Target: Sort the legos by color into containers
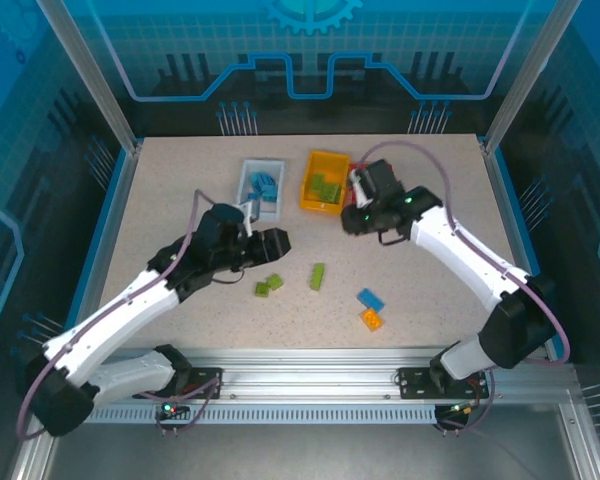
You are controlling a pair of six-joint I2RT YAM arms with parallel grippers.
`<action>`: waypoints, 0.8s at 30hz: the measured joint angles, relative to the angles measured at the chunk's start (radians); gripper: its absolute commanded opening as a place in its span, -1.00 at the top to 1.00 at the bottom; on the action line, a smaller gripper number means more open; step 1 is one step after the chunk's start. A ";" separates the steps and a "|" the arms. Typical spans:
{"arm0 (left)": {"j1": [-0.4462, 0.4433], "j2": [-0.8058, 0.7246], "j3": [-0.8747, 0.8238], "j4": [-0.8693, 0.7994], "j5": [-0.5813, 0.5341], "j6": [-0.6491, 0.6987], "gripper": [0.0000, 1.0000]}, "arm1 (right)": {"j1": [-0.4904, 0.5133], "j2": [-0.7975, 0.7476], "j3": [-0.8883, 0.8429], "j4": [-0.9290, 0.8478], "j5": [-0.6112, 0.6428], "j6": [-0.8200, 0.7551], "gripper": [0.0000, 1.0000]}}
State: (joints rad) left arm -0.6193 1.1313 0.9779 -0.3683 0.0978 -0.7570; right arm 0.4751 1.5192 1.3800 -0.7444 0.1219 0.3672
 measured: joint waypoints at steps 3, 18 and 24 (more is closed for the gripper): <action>-0.009 0.134 0.101 0.049 0.021 0.023 -0.13 | -0.097 0.122 0.122 0.010 0.016 0.013 0.35; -0.107 0.552 0.508 0.076 -0.004 0.176 -0.15 | -0.229 0.703 0.677 -0.080 0.030 0.022 0.16; -0.111 0.553 0.509 0.058 -0.030 0.188 -0.15 | -0.247 0.760 0.744 -0.124 0.018 0.022 -0.11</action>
State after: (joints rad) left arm -0.7307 1.6840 1.4864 -0.3107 0.0677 -0.5690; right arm 0.2283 2.2795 2.1242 -0.8680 0.1398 0.3889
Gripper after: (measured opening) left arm 0.575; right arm 0.521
